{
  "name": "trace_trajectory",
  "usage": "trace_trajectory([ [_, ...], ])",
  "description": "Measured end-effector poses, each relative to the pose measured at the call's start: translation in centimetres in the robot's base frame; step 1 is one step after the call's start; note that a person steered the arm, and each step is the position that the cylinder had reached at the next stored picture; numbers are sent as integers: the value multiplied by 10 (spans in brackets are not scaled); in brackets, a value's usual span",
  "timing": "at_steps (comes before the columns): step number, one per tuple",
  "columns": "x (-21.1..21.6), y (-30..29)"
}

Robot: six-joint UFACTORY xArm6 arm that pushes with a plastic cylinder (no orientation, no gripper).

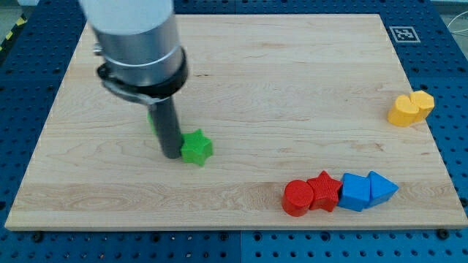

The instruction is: Push green star to green circle

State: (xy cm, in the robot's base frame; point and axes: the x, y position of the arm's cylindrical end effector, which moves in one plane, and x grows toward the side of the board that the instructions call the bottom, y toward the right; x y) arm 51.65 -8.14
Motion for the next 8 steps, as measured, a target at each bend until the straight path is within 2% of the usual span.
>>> trace_trajectory([
  [1,4,15],
  [3,53,34],
  [5,30,67],
  [8,3,53],
])
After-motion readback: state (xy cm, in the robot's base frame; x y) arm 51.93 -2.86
